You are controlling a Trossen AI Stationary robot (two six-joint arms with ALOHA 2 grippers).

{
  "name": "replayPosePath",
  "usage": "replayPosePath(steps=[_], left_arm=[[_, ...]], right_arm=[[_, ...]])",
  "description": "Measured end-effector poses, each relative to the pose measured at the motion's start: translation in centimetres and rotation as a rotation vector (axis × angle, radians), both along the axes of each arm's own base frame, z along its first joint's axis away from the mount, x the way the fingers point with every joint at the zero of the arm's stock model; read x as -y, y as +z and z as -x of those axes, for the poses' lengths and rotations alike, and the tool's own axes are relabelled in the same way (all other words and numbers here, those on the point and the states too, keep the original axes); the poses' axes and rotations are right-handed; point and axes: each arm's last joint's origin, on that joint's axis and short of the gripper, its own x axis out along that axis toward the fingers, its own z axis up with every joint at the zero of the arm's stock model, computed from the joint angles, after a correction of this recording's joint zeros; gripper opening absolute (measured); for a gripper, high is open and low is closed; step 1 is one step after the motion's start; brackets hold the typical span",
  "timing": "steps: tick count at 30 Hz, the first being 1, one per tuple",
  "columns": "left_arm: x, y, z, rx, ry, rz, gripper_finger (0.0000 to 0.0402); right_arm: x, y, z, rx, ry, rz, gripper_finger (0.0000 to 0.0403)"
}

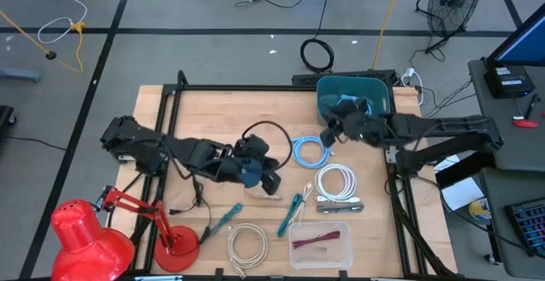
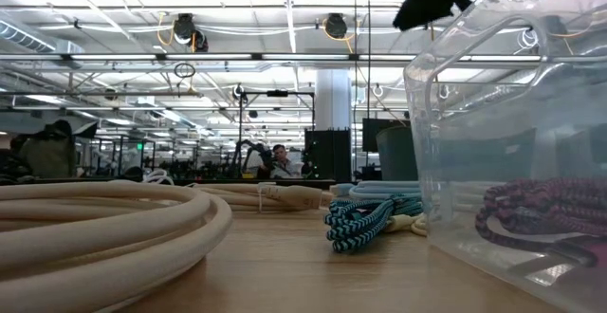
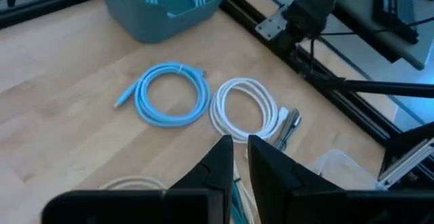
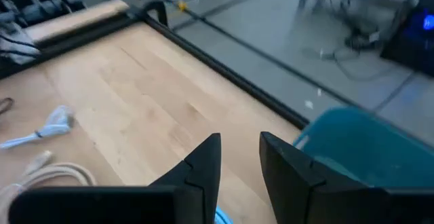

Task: Pick & Place USB Port
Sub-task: Put the blue HDMI cable into the blue bin

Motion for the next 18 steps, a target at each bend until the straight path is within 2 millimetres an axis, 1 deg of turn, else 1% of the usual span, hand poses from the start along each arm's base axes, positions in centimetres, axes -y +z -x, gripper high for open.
replayPosePath(steps=[5, 8, 12, 14, 18], left_arm=[[-0.9, 0.2, -0.5, 0.01, -0.029, -0.012, 0.0047], [-1.7, 0.1, -0.6, -0.016, -0.036, -0.032, 0.0047], [-2.7, -0.3, -0.4, -0.091, -0.065, -0.051, 0.0047], [-3.0, -0.5, -0.3, -0.118, -0.073, -0.044, 0.0047], [-3.1, -0.7, -0.2, -0.14, -0.085, -0.033, 0.0047]], right_arm=[[3.2, -1.0, -0.6, -0.033, -0.022, -0.094, 0.0093], [4.6, -1.7, -1.0, -0.062, 0.001, -0.159, 0.0093], [5.7, -3.2, -2.1, -0.143, 0.086, -0.206, 0.0093], [6.0, -4.2, -2.9, -0.209, 0.163, -0.216, 0.0093], [6.2, -6.5, -4.4, -0.332, 0.278, -0.235, 0.0093]])
